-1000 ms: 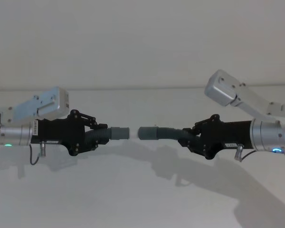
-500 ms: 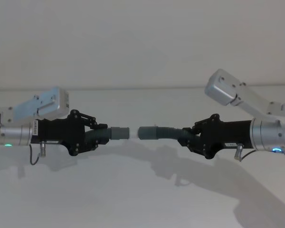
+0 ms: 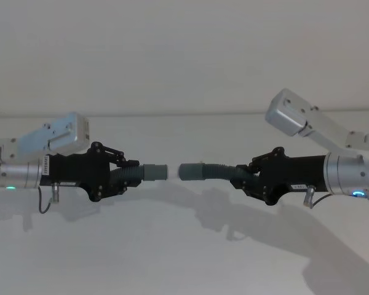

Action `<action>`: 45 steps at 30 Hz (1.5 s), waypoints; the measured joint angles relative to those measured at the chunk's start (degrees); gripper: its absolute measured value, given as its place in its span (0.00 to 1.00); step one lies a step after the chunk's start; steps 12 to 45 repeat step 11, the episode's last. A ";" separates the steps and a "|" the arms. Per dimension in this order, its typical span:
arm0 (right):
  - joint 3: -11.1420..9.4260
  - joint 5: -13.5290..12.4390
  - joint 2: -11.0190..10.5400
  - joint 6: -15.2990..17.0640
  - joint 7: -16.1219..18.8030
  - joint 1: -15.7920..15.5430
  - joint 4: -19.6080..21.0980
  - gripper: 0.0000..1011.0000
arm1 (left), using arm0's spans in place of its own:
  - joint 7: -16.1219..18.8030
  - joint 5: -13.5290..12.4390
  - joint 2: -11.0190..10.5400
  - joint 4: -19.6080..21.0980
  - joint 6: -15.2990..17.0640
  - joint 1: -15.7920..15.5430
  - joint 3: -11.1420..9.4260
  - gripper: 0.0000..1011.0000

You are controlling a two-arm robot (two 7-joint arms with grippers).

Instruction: Use both hands to pick up one end of the pipe from the table, align the ends, and insert them.

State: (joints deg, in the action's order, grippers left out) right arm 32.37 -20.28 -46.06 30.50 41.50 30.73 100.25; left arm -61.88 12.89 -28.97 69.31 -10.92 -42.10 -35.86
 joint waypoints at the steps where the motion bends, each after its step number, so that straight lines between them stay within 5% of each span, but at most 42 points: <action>1: 0.00 -0.01 0.00 0.00 0.00 0.00 0.00 0.24 | 0.00 0.00 0.00 0.00 0.00 0.00 0.00 0.30; 45: 0.00 -0.05 0.00 0.00 0.00 0.00 0.00 0.24 | 0.00 0.00 0.00 0.00 0.00 0.00 0.00 0.30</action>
